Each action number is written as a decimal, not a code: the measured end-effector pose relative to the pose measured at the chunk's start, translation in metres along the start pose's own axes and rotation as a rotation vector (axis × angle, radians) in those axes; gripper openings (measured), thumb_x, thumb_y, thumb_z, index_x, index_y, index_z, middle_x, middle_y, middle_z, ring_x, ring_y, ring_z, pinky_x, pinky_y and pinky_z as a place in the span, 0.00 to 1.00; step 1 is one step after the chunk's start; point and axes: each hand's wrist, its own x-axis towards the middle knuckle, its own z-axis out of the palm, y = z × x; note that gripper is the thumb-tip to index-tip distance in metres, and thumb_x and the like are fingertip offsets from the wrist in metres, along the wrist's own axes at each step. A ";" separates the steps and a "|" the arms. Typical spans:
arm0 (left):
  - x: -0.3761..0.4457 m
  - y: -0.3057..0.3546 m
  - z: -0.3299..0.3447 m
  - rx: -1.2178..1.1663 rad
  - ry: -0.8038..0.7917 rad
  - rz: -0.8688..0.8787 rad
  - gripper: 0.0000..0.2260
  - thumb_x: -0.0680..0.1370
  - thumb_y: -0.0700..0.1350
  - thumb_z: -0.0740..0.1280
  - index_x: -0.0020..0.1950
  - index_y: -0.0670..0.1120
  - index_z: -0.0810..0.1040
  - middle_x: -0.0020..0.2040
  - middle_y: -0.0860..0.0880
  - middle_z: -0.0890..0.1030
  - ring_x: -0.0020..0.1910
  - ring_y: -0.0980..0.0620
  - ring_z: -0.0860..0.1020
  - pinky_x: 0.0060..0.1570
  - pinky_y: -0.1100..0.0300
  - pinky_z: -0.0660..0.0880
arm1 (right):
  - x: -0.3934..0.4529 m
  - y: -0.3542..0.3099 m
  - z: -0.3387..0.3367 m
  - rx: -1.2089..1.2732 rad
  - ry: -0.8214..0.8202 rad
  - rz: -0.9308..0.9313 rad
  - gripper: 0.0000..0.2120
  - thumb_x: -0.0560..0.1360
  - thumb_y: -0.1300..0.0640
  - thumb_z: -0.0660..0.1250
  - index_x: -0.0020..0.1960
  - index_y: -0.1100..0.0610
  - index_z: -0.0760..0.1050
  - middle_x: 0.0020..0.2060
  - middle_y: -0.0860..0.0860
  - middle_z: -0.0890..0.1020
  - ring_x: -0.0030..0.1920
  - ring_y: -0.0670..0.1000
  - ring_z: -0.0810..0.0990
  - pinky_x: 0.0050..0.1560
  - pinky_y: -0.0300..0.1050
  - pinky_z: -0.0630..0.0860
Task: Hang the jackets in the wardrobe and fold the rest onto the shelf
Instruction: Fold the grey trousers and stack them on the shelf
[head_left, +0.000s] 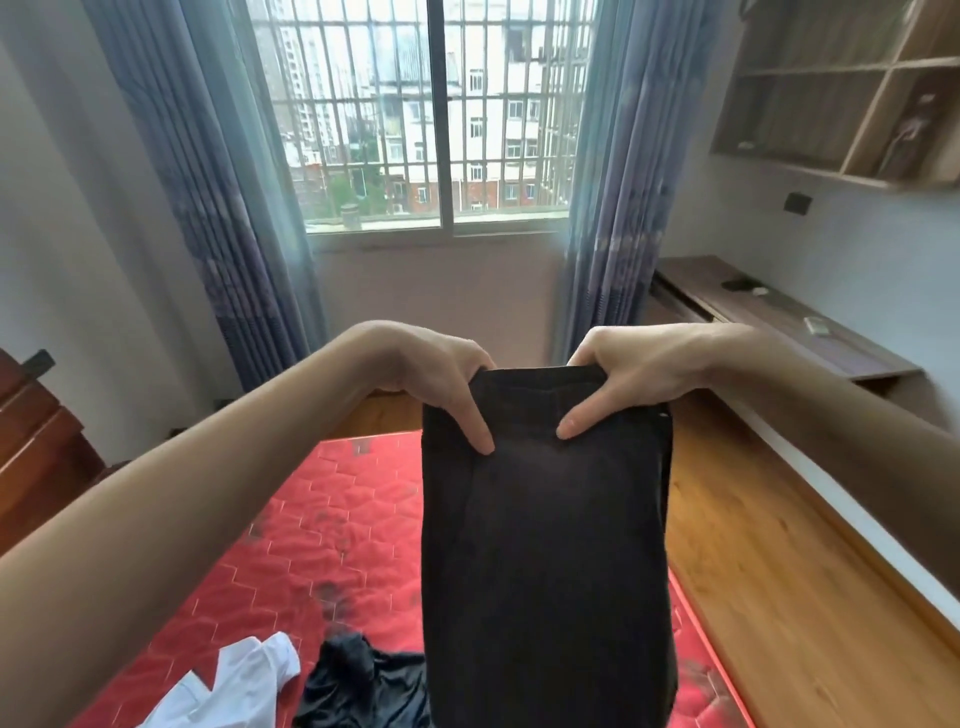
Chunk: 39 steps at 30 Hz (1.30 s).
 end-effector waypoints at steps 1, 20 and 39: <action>0.012 -0.005 -0.006 0.004 0.074 -0.014 0.18 0.71 0.44 0.82 0.59 0.48 0.85 0.50 0.51 0.89 0.49 0.49 0.88 0.52 0.51 0.85 | 0.013 0.003 -0.006 -0.078 0.067 -0.012 0.14 0.72 0.45 0.80 0.54 0.50 0.86 0.46 0.47 0.89 0.46 0.49 0.89 0.48 0.49 0.86; 0.097 -0.039 -0.057 0.753 1.412 0.174 0.11 0.74 0.32 0.72 0.54 0.41 0.78 0.49 0.43 0.79 0.46 0.40 0.79 0.45 0.46 0.77 | 0.108 0.027 -0.060 -1.010 1.008 -0.034 0.08 0.85 0.54 0.60 0.60 0.52 0.75 0.48 0.48 0.84 0.49 0.53 0.84 0.46 0.50 0.82; 0.216 -0.207 0.489 0.381 0.369 -0.122 0.15 0.71 0.38 0.68 0.57 0.47 0.80 0.52 0.48 0.80 0.50 0.44 0.81 0.48 0.52 0.78 | 0.112 0.301 0.441 -0.613 0.180 0.100 0.24 0.39 0.56 0.87 0.24 0.52 0.74 0.19 0.47 0.74 0.18 0.47 0.76 0.17 0.36 0.65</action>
